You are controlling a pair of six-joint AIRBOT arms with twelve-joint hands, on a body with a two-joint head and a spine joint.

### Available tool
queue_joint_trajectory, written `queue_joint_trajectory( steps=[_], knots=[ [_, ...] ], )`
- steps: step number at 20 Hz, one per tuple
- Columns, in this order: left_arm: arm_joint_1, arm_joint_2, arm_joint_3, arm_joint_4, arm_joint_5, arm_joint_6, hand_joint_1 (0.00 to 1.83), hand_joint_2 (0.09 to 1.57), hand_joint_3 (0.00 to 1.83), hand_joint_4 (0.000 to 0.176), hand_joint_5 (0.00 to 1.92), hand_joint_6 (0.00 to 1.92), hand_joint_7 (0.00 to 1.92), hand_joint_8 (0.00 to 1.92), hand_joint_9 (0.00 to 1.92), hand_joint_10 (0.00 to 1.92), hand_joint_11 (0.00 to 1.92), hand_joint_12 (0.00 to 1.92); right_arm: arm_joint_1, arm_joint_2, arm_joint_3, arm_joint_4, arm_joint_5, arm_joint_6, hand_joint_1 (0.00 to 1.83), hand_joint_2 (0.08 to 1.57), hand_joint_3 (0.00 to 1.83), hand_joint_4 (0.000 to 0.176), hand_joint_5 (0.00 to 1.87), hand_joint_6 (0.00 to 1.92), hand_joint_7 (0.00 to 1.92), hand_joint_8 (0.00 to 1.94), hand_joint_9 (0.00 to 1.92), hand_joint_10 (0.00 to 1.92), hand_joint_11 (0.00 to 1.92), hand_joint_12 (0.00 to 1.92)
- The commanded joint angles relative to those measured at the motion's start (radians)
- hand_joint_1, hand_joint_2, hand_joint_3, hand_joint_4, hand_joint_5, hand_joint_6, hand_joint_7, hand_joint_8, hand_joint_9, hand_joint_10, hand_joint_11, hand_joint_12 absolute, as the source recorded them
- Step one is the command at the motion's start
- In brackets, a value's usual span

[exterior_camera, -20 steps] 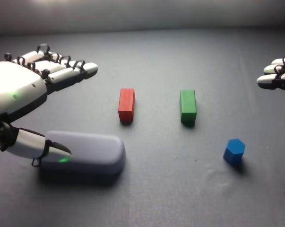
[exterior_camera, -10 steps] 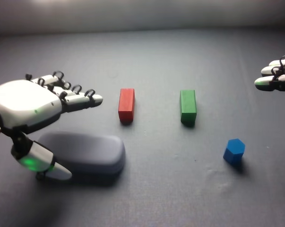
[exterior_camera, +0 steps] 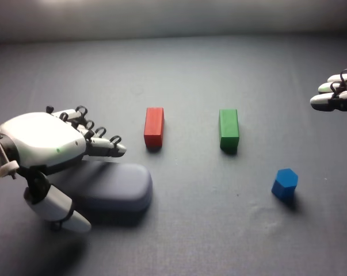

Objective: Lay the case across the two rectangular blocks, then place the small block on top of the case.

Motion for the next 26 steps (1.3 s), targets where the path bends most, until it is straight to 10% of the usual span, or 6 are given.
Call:
queue_joint_trajectory(
  steps=[1, 9, 11, 15, 22, 26],
  knots=[
    [-0.01, -0.008, 0.007, -0.007, -0.085, 0.004, 0.75, 0.78, 0.0, 0.086, 0.37, 0.01, 0.45, 0.0, 0.45, 0.01, 0.07, 0.79, 0.011, 0.006, 0.004, 0.029, 0.111, 0.008, 0.55, 1.4, 0.0, 0.0, 0.45, 0.0, 0.35, 0.0, 0.34, 0.01, 0.0, 0.96],
    [-0.019, -0.053, 0.024, -0.094, -0.053, 0.125, 0.98, 0.99, 0.0, 0.0, 0.7, 0.0, 0.89, 0.03, 0.81, 0.51, 0.33, 1.43, 0.011, 0.004, 0.006, 0.027, 0.11, 0.009, 0.51, 1.41, 0.0, 0.0, 0.44, 0.0, 0.36, 0.0, 0.33, 0.0, 0.0, 0.95],
    [-0.018, -0.05, 0.018, -0.104, -0.072, 0.127, 1.24, 1.09, 0.0, 0.0, 0.93, 0.87, 1.09, 0.9, 1.01, 0.7, 0.76, 1.35, 0.011, 0.004, 0.006, 0.026, 0.108, 0.009, 0.56, 1.4, 0.0, 0.0, 0.45, 0.0, 0.36, 0.0, 0.33, 0.0, 0.0, 0.94],
    [-0.028, 0.023, -0.047, -0.099, -0.214, 0.123, 1.28, 1.09, 0.0, 0.0, 1.07, 0.6, 1.03, 1.18, 1.16, 1.24, 1.13, 1.62, 0.011, 0.004, 0.007, 0.025, 0.105, 0.009, 0.58, 1.4, 0.0, 0.0, 0.45, 0.0, 0.36, 0.0, 0.34, 0.0, 0.0, 0.95],
    [-0.121, 0.01, -0.007, -0.113, -0.328, 0.084, 1.28, 1.02, 0.0, 0.0, 1.17, 0.56, 1.24, 0.69, 1.24, 0.47, 0.98, 1.14, 0.013, -0.007, 0.015, 0.025, 0.105, 0.01, 0.56, 1.41, 0.0, 0.0, 0.44, 0.0, 0.36, 0.0, 0.32, 0.0, 0.0, 0.92],
    [-0.218, -0.087, 0.07, -0.096, -0.261, 0.084, 1.4, 1.02, 0.0, 0.0, 1.1, 0.79, 1.38, 0.26, 1.06, 0.88, 0.77, 1.05, 0.021, -0.01, 0.02, 0.025, 0.105, 0.01, 0.54, 1.41, 0.0, 0.0, 0.44, 0.0, 0.37, 0.0, 0.31, 0.0, 0.0, 0.9]
  ],
)
